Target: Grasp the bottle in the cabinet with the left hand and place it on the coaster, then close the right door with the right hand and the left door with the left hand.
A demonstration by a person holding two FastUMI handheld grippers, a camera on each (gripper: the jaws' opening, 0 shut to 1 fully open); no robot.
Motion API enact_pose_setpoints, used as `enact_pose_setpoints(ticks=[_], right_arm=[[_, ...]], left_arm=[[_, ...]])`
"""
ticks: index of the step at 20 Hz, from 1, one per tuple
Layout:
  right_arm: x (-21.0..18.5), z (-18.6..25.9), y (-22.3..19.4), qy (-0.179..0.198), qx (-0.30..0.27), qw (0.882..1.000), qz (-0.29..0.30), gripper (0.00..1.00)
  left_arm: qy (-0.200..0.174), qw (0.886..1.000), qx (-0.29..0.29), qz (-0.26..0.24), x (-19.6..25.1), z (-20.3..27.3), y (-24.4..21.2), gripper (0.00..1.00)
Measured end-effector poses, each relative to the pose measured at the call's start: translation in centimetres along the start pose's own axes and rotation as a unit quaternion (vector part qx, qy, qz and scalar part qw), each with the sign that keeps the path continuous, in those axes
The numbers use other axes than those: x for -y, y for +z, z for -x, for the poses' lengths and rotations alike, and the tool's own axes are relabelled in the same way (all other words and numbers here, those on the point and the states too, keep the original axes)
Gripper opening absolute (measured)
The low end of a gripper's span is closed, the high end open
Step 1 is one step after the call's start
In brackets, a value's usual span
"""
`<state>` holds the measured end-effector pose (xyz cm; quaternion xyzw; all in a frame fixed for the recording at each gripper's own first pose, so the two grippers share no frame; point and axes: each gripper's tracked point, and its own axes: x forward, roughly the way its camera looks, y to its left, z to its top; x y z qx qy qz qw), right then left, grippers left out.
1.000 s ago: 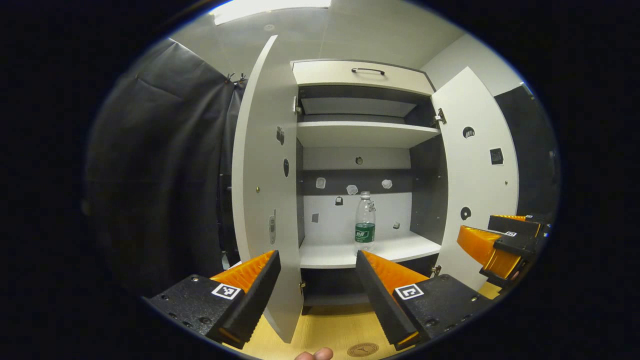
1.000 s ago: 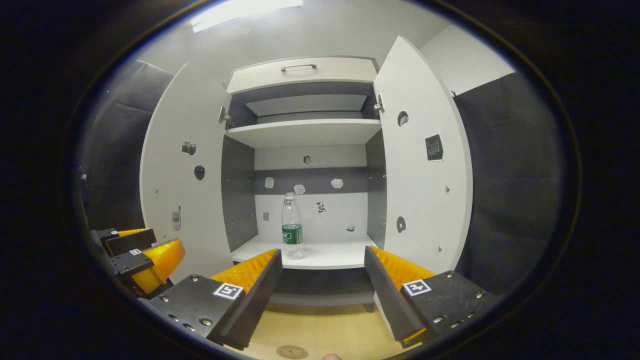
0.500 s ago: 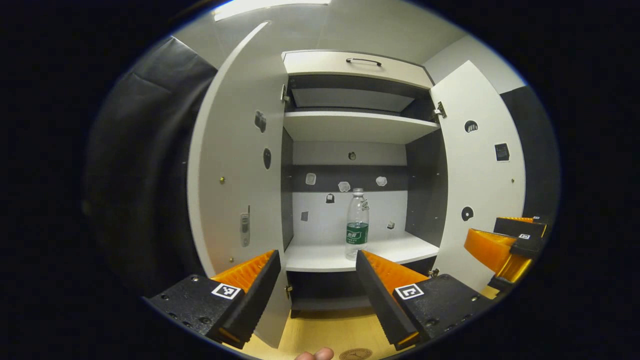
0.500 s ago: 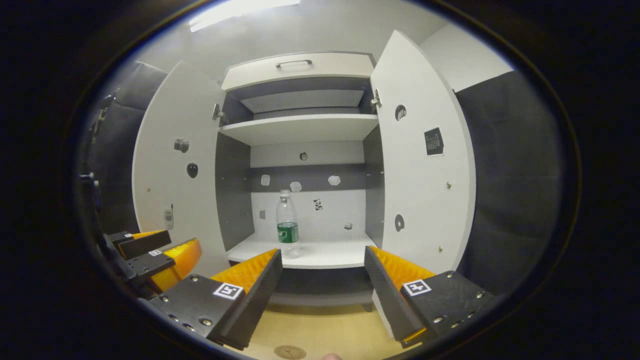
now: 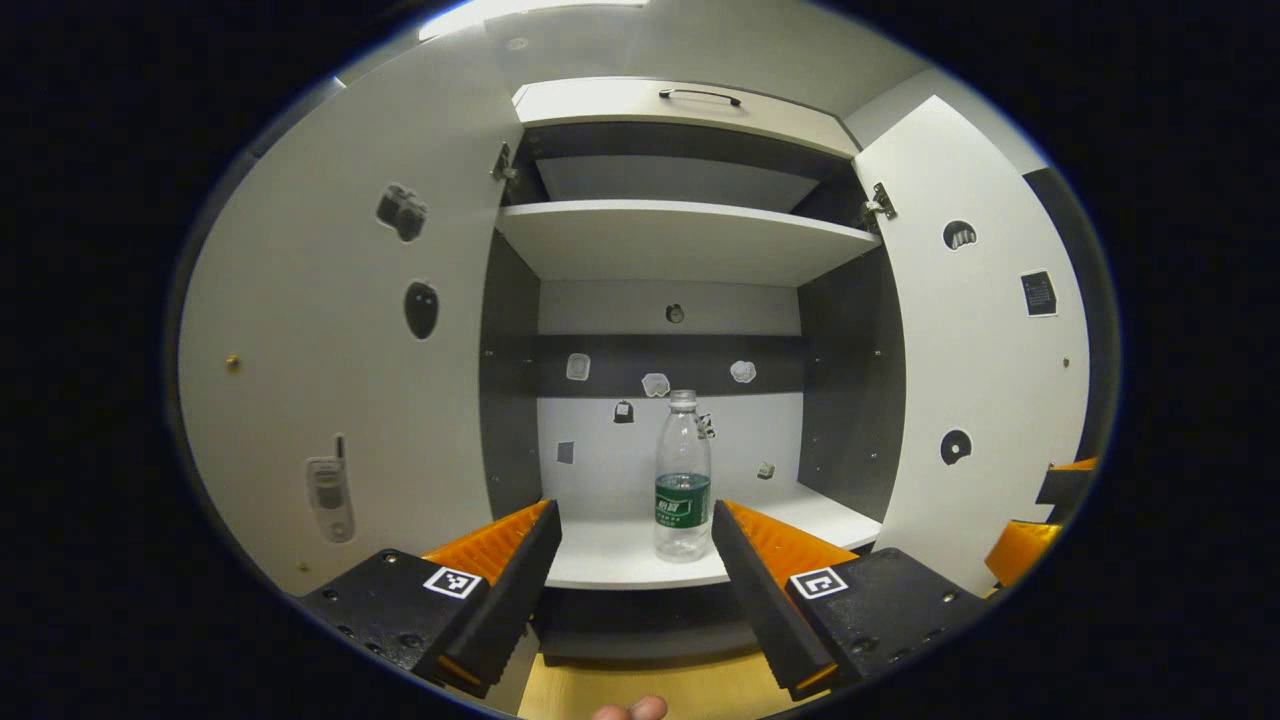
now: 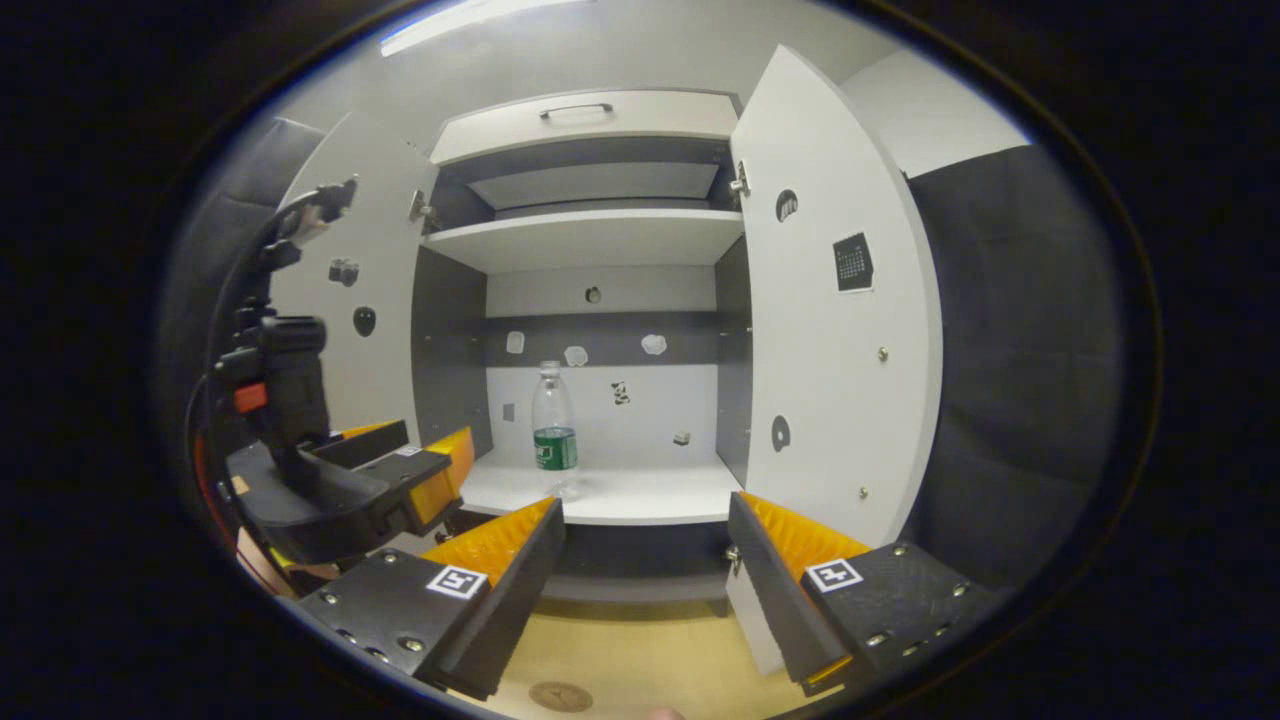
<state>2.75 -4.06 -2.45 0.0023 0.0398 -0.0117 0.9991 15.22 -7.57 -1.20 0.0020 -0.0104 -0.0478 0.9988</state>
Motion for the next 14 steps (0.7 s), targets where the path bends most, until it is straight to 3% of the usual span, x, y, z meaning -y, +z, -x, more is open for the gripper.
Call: enact_pose_setpoints(ticks=[12, 13, 14], right_arm=[[1.9, -2.5, -1.6, -0.023, -0.028, 0.999, 0.005, 1.00], [1.9, -2.7, -1.7, -0.023, -0.030, 0.999, 0.006, 0.96], [1.9, -2.8, -1.9, -0.024, -0.031, 0.999, 0.008, 1.00]], left_arm=[[-0.038, 0.999, -0.016, 0.029, 3.1, -11.3, -2.3, 0.96], [-0.036, 0.999, -0.017, 0.034, 3.1, -12.1, -2.3, 0.99], [-0.038, 0.998, -0.017, 0.036, 3.2, -12.7, -2.4, 0.96]])
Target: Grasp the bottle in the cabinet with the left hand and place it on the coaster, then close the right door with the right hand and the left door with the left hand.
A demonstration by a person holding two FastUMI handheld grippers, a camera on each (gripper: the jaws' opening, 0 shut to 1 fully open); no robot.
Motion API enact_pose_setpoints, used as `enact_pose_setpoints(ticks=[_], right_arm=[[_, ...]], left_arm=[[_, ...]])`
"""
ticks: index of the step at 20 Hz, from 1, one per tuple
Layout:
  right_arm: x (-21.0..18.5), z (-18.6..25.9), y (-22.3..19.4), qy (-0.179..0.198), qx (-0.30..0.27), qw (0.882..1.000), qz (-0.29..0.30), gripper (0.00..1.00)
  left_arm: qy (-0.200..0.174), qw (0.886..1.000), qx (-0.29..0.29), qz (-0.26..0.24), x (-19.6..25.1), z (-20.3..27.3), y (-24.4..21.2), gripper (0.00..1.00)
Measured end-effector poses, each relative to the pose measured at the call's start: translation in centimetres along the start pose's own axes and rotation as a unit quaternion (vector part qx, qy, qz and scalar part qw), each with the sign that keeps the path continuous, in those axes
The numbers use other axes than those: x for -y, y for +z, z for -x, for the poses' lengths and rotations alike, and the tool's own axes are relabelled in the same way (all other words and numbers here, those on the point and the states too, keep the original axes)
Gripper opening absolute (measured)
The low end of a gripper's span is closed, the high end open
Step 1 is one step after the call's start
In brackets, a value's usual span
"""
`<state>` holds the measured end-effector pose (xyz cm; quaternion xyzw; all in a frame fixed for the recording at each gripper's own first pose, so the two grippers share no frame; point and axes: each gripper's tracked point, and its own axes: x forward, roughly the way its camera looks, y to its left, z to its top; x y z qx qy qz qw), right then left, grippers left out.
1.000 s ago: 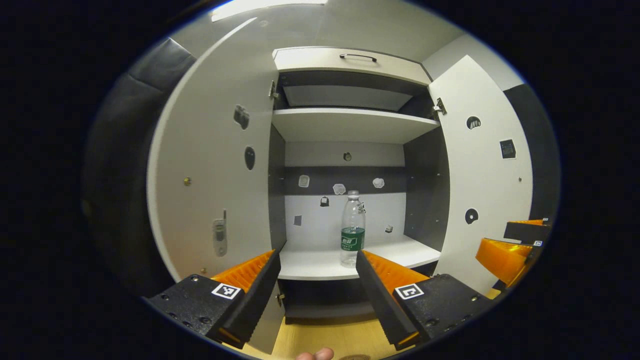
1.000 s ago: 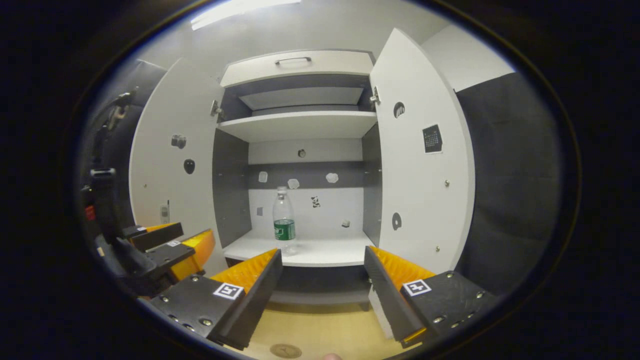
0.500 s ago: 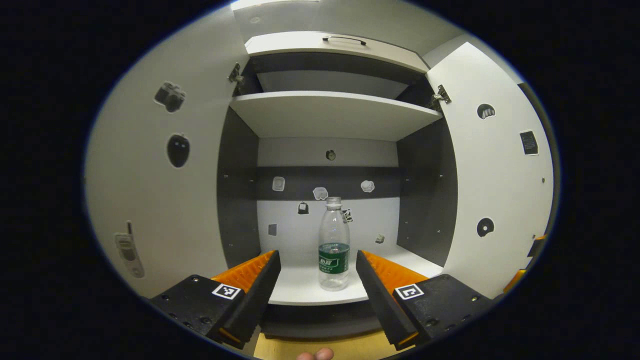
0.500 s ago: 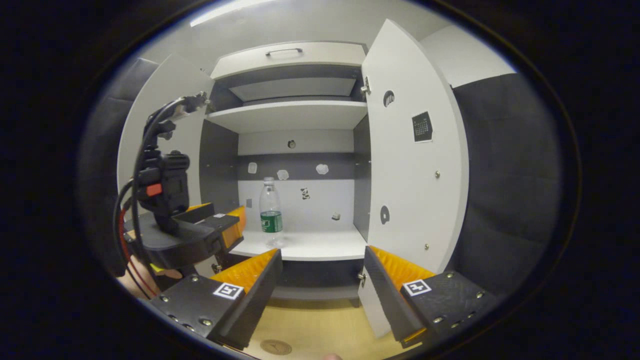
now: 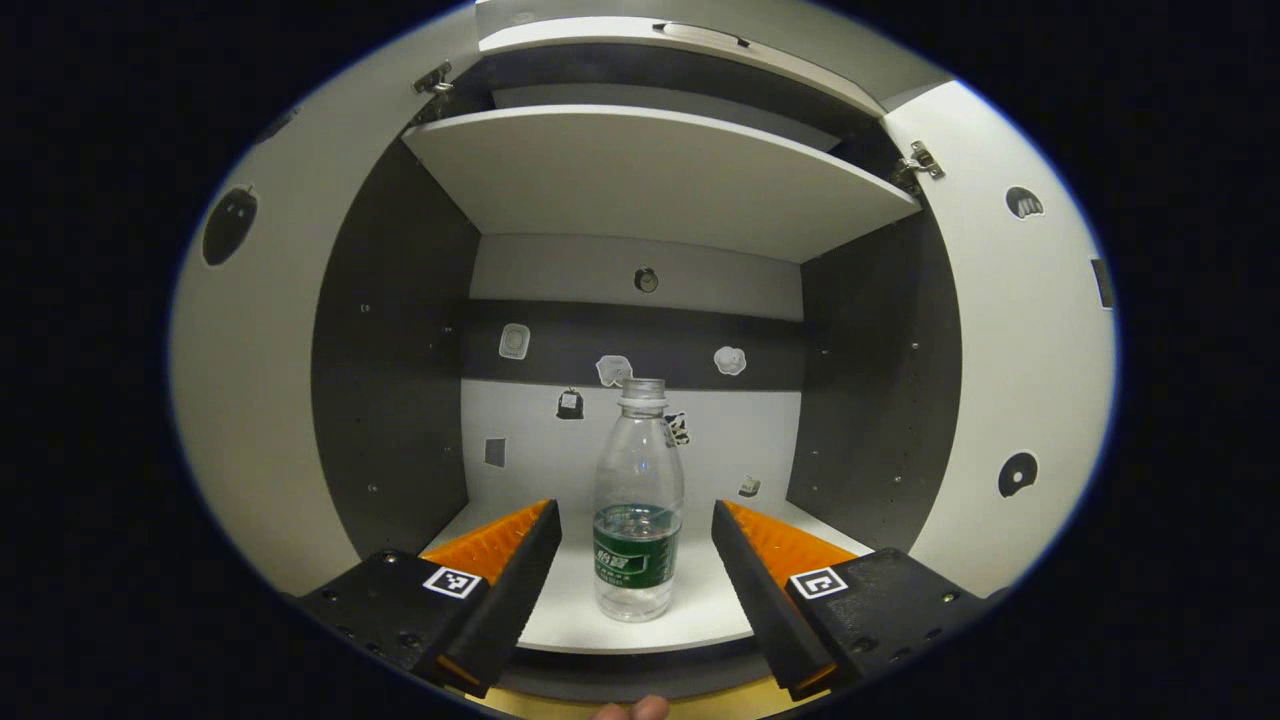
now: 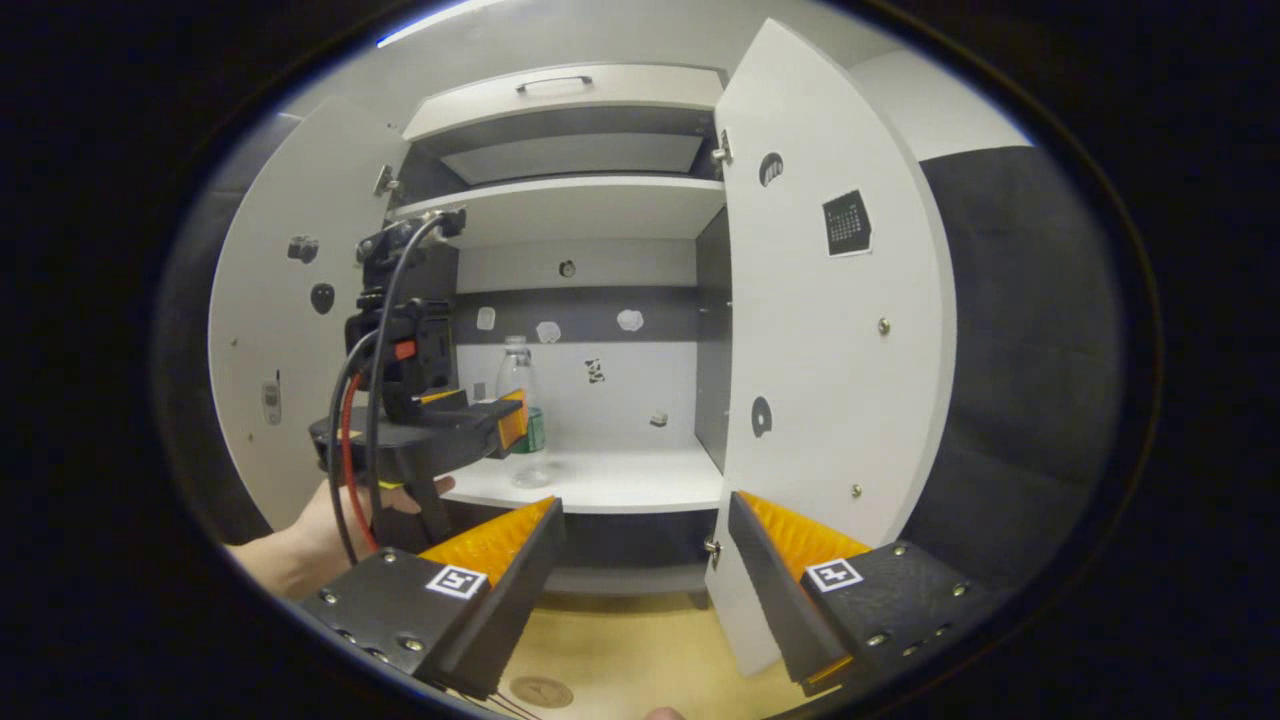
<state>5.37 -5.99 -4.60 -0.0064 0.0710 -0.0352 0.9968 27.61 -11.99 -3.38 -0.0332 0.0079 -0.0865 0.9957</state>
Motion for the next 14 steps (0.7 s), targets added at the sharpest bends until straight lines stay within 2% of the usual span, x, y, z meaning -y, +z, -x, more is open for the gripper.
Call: enact_pose_setpoints(ticks=[11, 13, 14], right_arm=[[0.6, -1.0, -1.4, -0.008, -0.023, 1.000, -0.005, 1.00], [0.9, -1.0, -1.5, -0.009, -0.024, 1.000, -0.006, 1.00], [1.0, -0.9, -1.7, -0.011, -0.025, 1.000, -0.006, 1.00]], left_arm=[[0.012, 1.000, -0.022, -0.019, -0.7, -5.8, -2.0, 0.96], [0.017, 0.999, -0.022, -0.023, -0.9, -6.3, -2.0, 0.89], [0.014, 0.999, -0.021, -0.020, -0.7, -6.1, -1.9, 0.83]])
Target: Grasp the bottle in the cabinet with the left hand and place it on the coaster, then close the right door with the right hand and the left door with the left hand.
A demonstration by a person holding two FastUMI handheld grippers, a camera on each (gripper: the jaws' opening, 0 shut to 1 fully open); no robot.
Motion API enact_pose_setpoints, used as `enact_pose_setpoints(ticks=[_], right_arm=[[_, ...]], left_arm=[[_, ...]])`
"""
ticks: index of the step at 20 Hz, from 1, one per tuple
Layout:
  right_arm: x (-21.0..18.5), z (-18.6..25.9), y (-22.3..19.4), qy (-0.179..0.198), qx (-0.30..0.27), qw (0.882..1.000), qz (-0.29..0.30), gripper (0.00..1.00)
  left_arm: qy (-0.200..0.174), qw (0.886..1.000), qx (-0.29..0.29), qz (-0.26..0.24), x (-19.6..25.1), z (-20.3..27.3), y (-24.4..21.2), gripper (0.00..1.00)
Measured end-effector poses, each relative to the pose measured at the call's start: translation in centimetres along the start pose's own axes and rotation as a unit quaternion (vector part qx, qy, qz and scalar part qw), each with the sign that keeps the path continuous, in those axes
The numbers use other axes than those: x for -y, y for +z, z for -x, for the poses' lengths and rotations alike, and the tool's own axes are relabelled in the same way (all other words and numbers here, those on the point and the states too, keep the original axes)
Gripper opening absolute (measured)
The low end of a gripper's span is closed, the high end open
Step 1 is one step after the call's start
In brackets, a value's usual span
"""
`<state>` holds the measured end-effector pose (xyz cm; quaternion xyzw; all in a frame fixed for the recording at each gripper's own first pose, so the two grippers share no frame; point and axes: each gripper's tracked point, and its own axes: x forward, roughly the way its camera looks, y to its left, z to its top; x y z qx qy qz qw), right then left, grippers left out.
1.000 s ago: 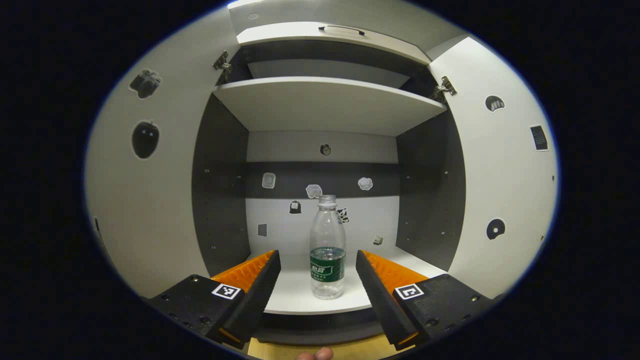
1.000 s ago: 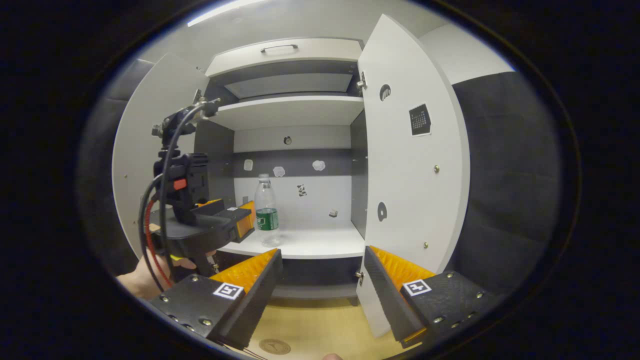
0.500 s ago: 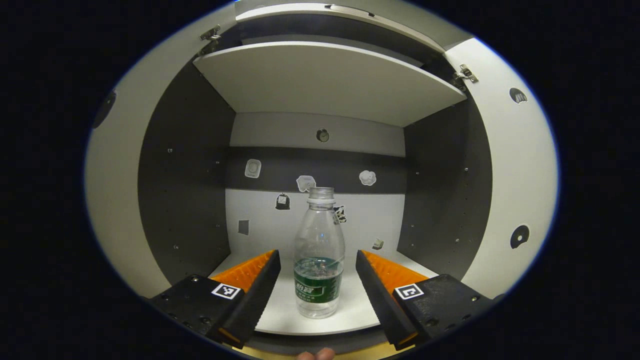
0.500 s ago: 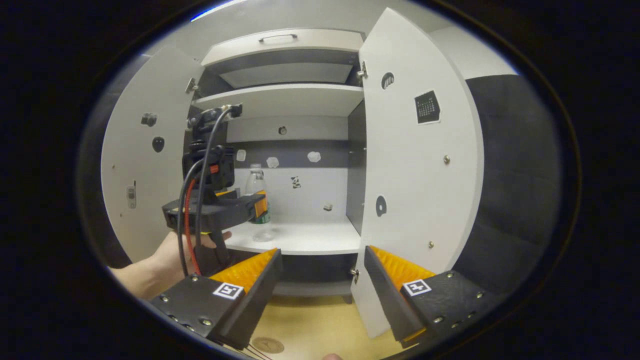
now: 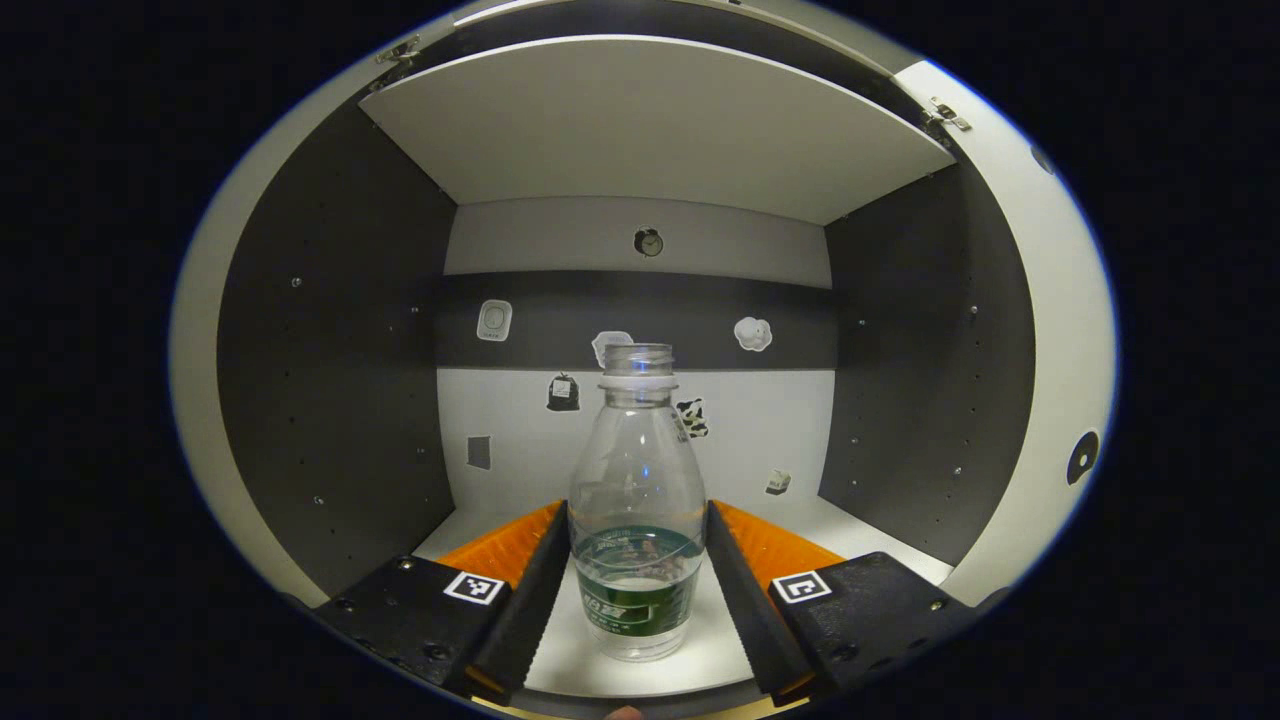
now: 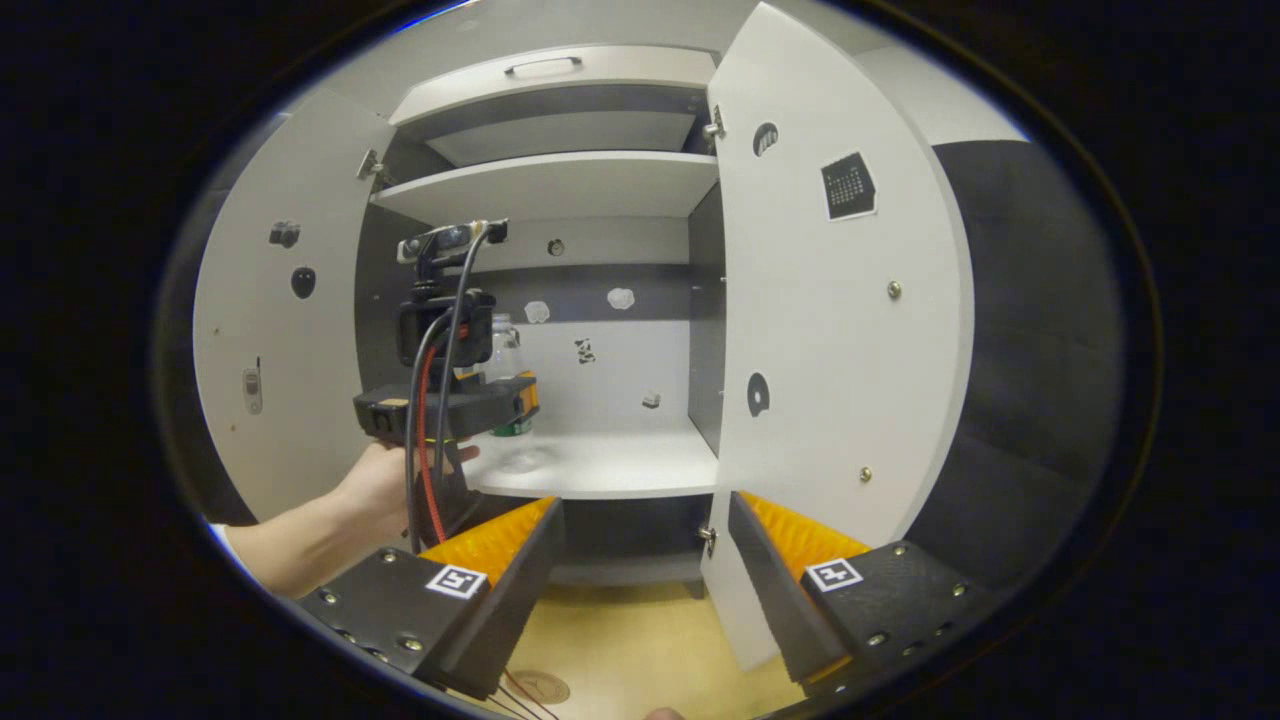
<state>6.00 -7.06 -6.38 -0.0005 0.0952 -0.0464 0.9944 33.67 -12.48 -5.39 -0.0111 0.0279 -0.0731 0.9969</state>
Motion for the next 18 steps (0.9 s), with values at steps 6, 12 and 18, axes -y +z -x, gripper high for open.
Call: enact_pose_setpoints(ticks=[6, 12, 18], right_arm=[[0.7, 1.0, -0.5, 0.005, -0.002, 1.000, -0.011, 1.00], [1.8, 3.0, -1.3, 0.011, -0.004, 1.000, -0.021, 1.00], [3.7, 5.1, -3.0, 0.009, -0.017, 0.999, -0.034, 1.00]], left_arm=[[0.000, 1.000, 0.021, 0.005, 0.3, 4.0, 1.6, 0.82], [0.003, 0.999, 0.033, 0.003, 1.1, 11.4, 1.1, 0.82], [0.012, 1.000, 0.027, -0.011, 2.3, 18.8, -3.8, 0.80]])
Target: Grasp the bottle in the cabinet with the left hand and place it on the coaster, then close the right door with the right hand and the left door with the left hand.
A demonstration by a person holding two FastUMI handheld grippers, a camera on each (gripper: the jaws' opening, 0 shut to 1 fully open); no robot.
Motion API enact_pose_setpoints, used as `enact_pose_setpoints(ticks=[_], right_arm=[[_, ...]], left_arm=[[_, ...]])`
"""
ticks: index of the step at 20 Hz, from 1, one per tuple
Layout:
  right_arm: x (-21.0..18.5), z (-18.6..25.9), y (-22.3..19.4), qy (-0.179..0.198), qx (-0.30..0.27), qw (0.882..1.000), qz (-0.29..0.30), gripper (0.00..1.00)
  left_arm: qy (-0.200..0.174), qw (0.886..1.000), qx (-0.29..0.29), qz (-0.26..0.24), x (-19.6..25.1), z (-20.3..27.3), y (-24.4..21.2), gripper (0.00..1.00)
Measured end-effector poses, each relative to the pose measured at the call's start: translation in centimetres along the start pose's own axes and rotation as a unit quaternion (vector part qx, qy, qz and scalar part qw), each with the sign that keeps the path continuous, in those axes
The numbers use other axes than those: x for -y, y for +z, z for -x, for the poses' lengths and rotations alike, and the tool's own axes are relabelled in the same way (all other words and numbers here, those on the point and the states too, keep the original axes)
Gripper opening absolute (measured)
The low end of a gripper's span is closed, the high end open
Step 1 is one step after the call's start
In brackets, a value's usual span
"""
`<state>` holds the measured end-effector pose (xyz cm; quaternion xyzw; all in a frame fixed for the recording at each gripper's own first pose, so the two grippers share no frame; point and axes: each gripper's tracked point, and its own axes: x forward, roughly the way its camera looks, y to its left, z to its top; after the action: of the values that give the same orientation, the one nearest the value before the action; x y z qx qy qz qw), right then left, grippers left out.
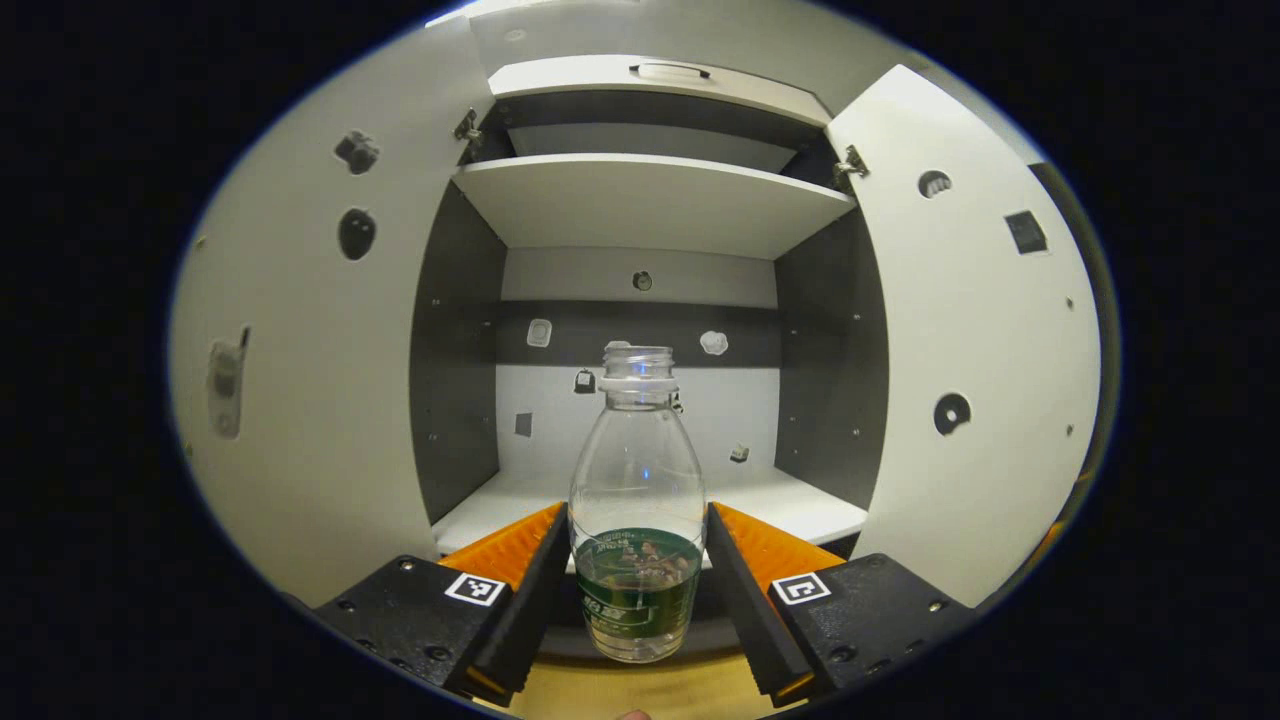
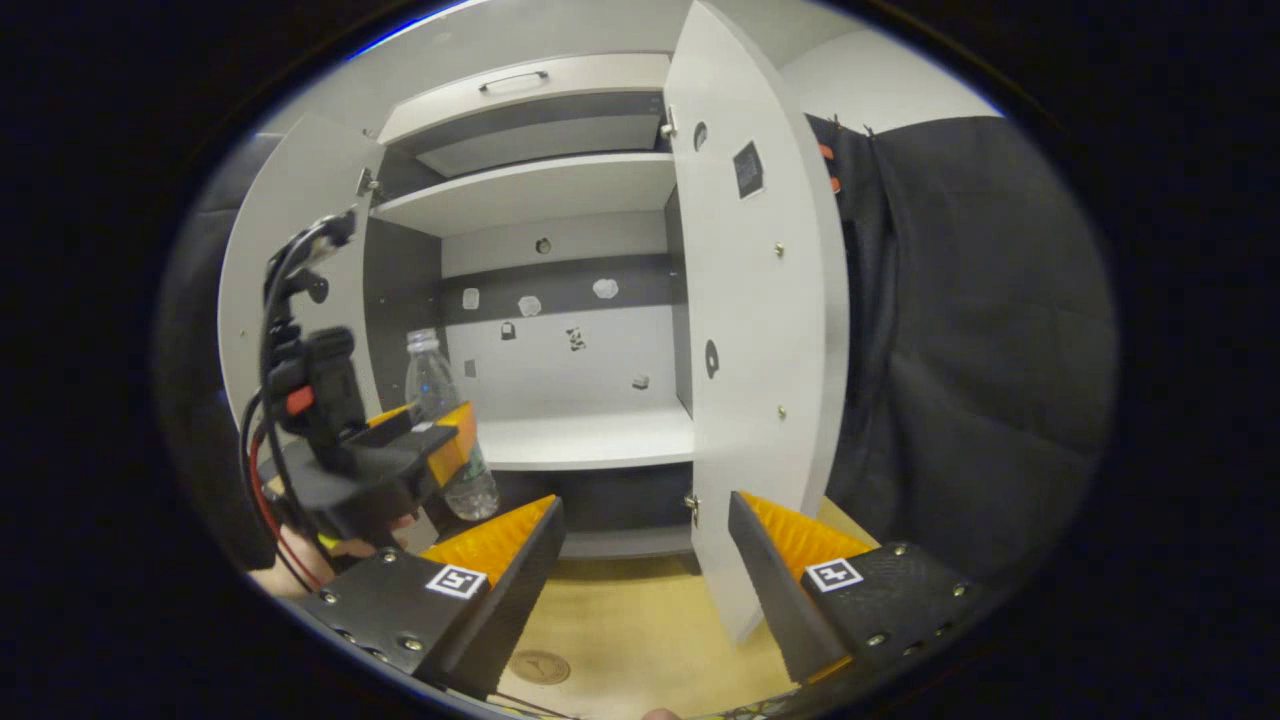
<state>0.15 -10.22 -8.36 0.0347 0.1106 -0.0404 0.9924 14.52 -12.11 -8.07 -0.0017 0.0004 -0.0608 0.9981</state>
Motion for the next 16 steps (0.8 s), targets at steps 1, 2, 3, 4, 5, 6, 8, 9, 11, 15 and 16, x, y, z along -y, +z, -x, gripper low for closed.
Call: enact_pose_setpoints(ticks=[1, 2, 3, 4, 5, 6, 8, 9, 11, 15, 16], right_arm=[[0.2, 0.3, -0.3, 0.000, -0.003, 1.000, -0.002, 1.00], [0.7, 0.4, -0.5, 0.000, -0.009, 1.000, -0.004, 1.00], [1.0, 0.6, -0.7, -0.001, -0.012, 1.000, -0.004, 1.00], [1.2, 0.7, -0.7, -0.002, -0.016, 1.000, -0.004, 1.00], [1.5, 0.9, -0.9, -0.004, -0.019, 1.000, -0.004, 1.00], [1.7, 1.1, -1.3, -0.004, -0.023, 1.000, -0.004, 0.96], [1.9, 1.5, -1.8, -0.004, -0.028, 1.000, -0.004, 1.00], [2.1, 1.6, -2.1, -0.005, -0.031, 1.000, -0.002, 1.00], [2.6, 1.9, -3.3, -0.008, -0.039, 0.999, -0.002, 1.00], [3.0, 2.1, -6.3, -0.004, -0.070, 0.998, 0.004, 1.00], [3.2, 2.1, -7.3, -0.004, -0.081, 0.997, 0.005, 1.00]], left_arm=[[-0.001, 1.000, -0.007, -0.007, 0.3, 1.1, -1.3, 0.82], [-0.001, 1.000, -0.014, -0.013, 0.5, 2.2, -2.6, 0.82], [0.000, 1.000, -0.022, -0.018, 0.6, 3.2, -3.9, 0.82], [-0.001, 0.999, -0.028, -0.022, 0.9, 4.1, -5.2, 0.82], [0.000, 0.999, -0.037, -0.024, 1.0, 5.0, -6.7, 0.82], [0.000, 0.999, -0.045, -0.026, 1.2, 5.8, -8.2, 0.82], [-0.003, 0.998, -0.058, -0.029, 1.7, 7.3, -11.1, 0.82], [-0.005, 0.997, -0.065, -0.029, 1.9, 8.1, -12.7, 0.82], [-0.011, 0.996, -0.082, -0.019, 2.2, 9.6, -15.7, 0.82], [-0.019, 0.993, -0.118, -0.005, 2.7, 11.9, -21.4, 0.83], [-0.018, 0.992, -0.126, -0.009, 2.7, 12.2, -22.6, 0.83]])
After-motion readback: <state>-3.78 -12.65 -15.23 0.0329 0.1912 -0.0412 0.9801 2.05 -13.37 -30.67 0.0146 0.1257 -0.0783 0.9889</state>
